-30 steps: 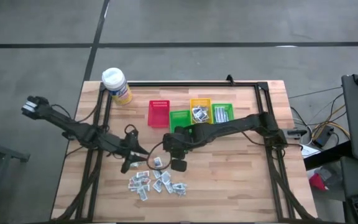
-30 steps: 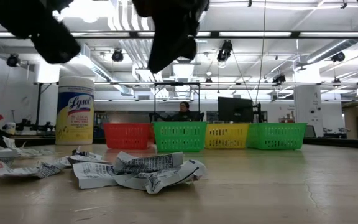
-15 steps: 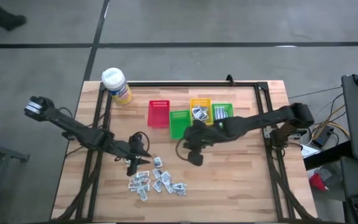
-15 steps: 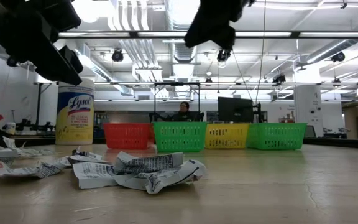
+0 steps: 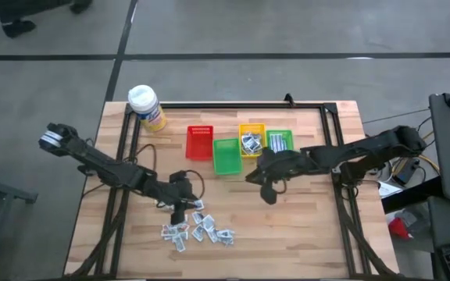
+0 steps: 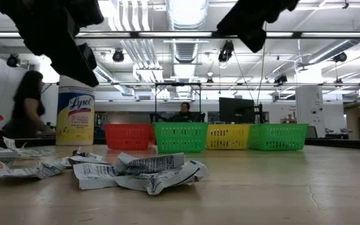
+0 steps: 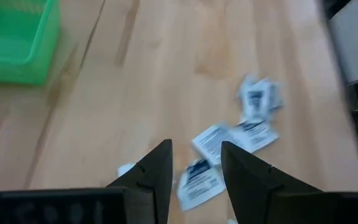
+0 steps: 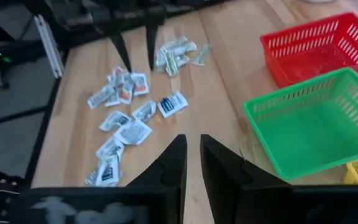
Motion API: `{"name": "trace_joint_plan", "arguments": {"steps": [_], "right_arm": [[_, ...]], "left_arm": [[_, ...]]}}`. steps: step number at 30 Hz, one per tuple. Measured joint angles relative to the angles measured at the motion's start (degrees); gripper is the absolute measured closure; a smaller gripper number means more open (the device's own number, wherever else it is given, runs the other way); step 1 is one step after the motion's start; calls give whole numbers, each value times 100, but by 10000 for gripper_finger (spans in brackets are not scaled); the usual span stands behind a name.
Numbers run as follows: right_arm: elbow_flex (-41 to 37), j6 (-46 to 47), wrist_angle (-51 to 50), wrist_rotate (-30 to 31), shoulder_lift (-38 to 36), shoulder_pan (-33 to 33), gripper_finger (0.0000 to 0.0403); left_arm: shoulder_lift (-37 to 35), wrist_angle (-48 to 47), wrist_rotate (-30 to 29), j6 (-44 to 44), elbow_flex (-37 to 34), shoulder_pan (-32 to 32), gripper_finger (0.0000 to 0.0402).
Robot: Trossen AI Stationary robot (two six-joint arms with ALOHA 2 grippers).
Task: Pick & Place First Aid Supplies
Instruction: Put the alcohol pad into the yellow basket
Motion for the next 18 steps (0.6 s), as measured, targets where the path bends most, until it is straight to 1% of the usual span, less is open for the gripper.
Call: {"name": "trace_joint_plan", "arguments": {"steps": [4,7,13,15,17,18], "right_arm": [[-340,0,201,1,-406,0,359],[-486,-7,262,-1,-624,0,358],[-546,-101,206,-5,-712,0,359],[-546,-176,197,-7,-713,0,358],[-546,-197,188,-8,-712,0,359],[-546,-196,189,-8,-713,0,359]], "left_arm": [[504,-907,-124,-156,523,99,271],[791,-1401,-141,-34,829,163,271],[1061,-1657,-102,809,1007,186,271],[1065,-1718,35,1033,998,184,271],[1070,-1822,184,908,991,193,271],[1070,-1806,269,603,991,220,271]]}}
